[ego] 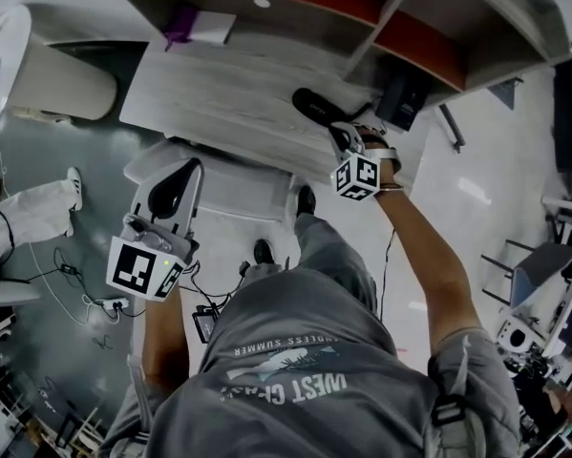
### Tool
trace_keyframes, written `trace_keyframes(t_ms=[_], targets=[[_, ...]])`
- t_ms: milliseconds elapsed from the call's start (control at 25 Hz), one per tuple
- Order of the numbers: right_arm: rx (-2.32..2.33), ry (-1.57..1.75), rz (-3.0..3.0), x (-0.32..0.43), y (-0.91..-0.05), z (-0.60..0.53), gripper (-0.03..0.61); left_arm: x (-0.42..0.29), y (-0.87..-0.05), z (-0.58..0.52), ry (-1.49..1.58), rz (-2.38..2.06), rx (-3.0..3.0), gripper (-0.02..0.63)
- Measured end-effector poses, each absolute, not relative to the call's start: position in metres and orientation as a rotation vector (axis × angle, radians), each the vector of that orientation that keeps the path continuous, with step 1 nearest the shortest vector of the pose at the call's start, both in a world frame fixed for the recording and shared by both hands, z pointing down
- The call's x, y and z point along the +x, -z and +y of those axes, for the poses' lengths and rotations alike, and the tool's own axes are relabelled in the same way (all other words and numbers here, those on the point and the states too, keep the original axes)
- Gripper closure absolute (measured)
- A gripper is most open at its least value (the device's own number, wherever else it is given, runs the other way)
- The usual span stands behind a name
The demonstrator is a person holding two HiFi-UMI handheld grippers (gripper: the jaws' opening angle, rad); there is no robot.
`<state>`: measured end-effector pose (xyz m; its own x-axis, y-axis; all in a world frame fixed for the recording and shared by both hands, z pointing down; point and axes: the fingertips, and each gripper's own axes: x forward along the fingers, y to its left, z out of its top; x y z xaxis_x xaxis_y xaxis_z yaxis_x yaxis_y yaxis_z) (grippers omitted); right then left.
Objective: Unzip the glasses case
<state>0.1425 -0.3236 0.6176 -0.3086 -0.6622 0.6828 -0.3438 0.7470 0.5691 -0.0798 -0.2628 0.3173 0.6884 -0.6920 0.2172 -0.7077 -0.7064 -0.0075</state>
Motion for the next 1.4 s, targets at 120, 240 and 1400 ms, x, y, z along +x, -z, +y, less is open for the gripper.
trace_keyframes(t_ms=[120, 240, 1400], targets=[[0.705, 0.4, -1.902, 0.145, -0.642, -0.33, 0.504, -0.079, -0.328, -0.266, -0.336, -1.174, 2.785, 0.615], [0.642, 0.406, -1.888, 0.148, -0.664, -0.336, 0.481, -0.078, -0.34, -0.269, -0.356, -1.175, 2.757, 0.615], [0.947, -0.122, -2.099, 0.177, -0.721, -0.419, 0.315, -0.077, -0.391, -0.29, -0.404, -1.172, 2.633, 0.614]])
